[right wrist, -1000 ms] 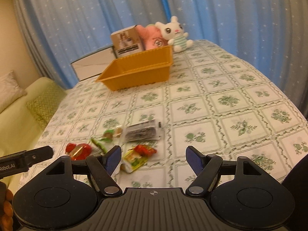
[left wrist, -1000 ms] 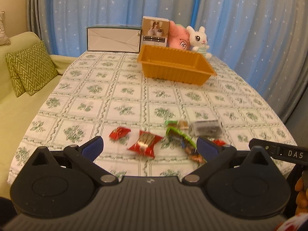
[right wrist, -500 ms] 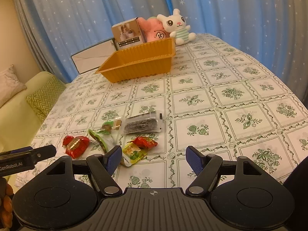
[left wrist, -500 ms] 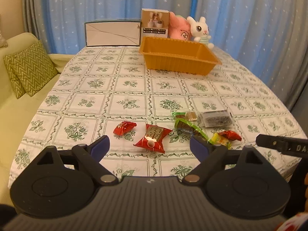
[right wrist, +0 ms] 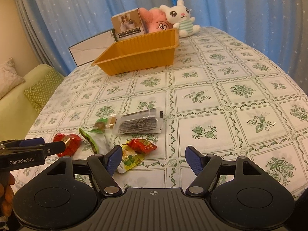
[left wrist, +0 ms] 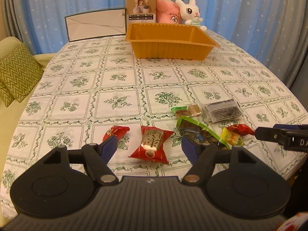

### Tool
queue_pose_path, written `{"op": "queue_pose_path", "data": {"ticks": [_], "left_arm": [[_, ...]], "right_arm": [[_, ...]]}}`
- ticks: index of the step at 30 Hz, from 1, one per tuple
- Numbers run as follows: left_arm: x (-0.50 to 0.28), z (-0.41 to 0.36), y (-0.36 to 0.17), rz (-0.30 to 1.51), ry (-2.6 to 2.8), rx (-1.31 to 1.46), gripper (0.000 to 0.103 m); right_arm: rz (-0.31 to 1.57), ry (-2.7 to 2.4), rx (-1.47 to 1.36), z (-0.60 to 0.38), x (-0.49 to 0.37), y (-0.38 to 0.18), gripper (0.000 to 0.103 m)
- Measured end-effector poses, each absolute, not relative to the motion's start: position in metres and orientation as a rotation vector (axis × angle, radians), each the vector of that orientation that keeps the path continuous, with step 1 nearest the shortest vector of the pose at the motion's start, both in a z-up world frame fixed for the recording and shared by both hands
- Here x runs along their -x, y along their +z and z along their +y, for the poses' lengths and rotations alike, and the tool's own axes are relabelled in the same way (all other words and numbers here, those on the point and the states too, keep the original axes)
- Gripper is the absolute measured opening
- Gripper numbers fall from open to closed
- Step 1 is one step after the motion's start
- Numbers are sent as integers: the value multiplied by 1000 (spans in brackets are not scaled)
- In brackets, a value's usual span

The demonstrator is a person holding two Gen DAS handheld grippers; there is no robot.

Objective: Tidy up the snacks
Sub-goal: 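Grasp the gold-labelled red packet with the left tool, then grasp a small red candy with the right tool while the left tool holds its packet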

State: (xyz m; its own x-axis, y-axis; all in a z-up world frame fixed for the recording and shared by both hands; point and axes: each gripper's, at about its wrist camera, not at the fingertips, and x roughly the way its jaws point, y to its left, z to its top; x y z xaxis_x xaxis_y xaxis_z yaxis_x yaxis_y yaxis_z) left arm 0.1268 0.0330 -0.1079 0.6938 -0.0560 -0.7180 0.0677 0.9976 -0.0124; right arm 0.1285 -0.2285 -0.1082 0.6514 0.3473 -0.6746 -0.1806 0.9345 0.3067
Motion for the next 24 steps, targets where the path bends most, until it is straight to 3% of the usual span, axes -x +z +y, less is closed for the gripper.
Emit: {"op": "queue_pose_path", "data": {"ticks": [4, 9, 17, 24], "left_arm": [[-137, 32, -117, 822, -87, -37, 63], [-149, 32, -127, 858, -111, -47, 44], [-153, 32, -135, 900, -129, -63, 25], [-145, 36, -129, 886, -101, -13, 23]], "right_arm": [[826, 294, -227, -230, -139, -114, 66], [843, 288, -222, -231, -145, -121, 66], [828, 328, -159, -221, -153, -122, 66], [836, 381, -125, -211, -161, -126, 58]]}}
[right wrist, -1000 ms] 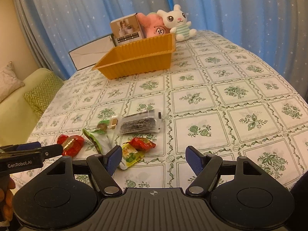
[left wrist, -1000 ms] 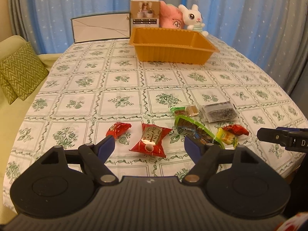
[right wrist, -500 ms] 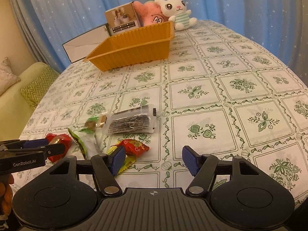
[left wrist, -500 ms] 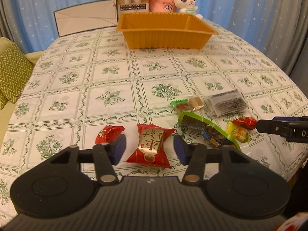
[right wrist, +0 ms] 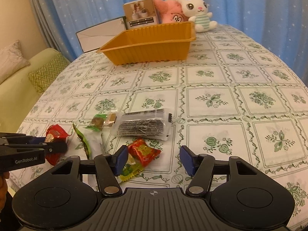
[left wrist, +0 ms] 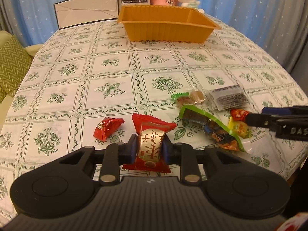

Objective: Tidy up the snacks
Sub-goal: 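Grasp a small red candy with the right tool while the left tool holds its packet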

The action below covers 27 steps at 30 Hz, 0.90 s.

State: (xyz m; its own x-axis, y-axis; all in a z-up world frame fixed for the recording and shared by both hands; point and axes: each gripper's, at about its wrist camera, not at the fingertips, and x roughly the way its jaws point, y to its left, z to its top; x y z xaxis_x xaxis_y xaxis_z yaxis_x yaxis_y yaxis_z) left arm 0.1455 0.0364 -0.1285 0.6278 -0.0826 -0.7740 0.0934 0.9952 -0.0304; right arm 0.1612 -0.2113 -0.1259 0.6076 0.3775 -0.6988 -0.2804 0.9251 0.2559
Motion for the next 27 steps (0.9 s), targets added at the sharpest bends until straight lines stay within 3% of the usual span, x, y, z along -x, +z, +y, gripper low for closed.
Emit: {"op": "queue_pose_path", "data": {"ticks": [9, 12, 14, 27], "left_arm": [[-142, 30, -122, 875, -112, -5, 23], [-141, 29, -122, 874, -115, -6, 23], [-141, 28, -121, 872, -116, -6, 23], [-132, 24, -110, 848, -109, 3, 23]], "right_arm": [[838, 405, -99, -204, -170, -131, 50], [837, 413, -111, -204, -175, -132, 42], [838, 413, -111, -203, -177, -133, 31], [809, 349, -98, -214, -165, -123, 29]]}}
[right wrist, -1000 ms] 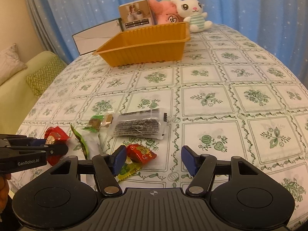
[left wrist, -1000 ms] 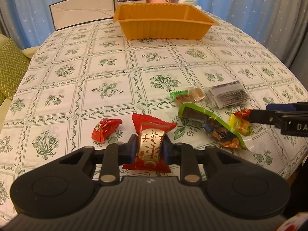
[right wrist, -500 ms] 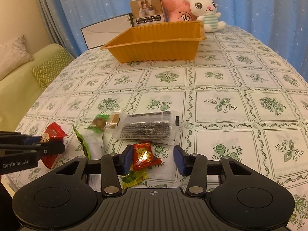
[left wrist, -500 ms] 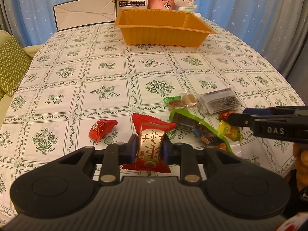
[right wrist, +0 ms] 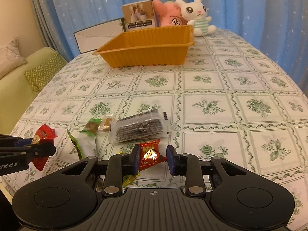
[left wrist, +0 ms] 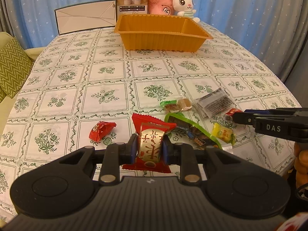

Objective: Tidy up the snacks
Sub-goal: 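Grasp a small red candy with the right tool while the left tool holds its packet, then carry both held candies over the orange tray with both tools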

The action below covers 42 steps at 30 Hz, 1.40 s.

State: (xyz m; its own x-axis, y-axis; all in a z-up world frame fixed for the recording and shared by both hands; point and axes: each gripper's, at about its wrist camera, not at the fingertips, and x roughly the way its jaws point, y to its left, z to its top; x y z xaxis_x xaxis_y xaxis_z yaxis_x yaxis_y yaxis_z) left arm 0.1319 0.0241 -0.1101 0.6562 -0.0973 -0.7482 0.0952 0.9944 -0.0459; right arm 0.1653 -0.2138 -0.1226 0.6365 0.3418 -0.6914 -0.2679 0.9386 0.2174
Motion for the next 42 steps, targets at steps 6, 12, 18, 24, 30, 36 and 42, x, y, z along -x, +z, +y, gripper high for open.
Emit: {"op": "queue_pose_path", "data": {"ticks": [6, 12, 18, 24, 30, 36, 42], "left_arm": [[-127, 19, -100, 825, -111, 12, 23], [-126, 16, -88, 799, -109, 24, 23], [-129, 11, -78, 776, -114, 34, 23], [-134, 8, -69, 753, -116, 44, 23], [-144, 6, -63, 737, -122, 60, 23], [-161, 3, -56, 723, -138, 60, 23], [-182, 1, -48, 699, -150, 55, 23]], "right_arm": [[760, 319, -100, -220, -155, -111, 29], [720, 306, -101, -224, -150, -99, 29], [704, 297, -117, -227, -149, -93, 29], [684, 294, -130, -231, -149, -86, 29], [672, 299, -140, -231, -153, -81, 29], [653, 301, -145, -232, -162, -72, 29], [625, 300, -135, -235, -180, -62, 29]]}}
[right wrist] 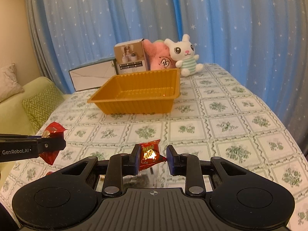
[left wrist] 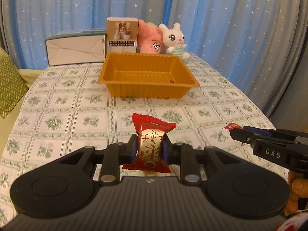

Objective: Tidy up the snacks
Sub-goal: 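Carry both held candies over the orange tray with both tools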

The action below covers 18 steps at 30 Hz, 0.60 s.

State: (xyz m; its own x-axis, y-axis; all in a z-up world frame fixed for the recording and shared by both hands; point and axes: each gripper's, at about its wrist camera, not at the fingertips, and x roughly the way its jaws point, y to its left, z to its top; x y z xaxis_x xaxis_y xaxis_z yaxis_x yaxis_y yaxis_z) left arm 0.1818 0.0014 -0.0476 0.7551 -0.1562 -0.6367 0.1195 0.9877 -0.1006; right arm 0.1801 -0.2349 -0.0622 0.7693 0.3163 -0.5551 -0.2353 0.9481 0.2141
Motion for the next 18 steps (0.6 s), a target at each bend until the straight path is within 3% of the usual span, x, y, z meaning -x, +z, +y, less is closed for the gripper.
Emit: {"op": "queue_pose_path", "data": {"ticks": [18], "left_arm": [[-280, 3, -40, 630, -166, 69, 23]], "right_arm": [[550, 334, -145, -218, -269, -35, 29]]}}
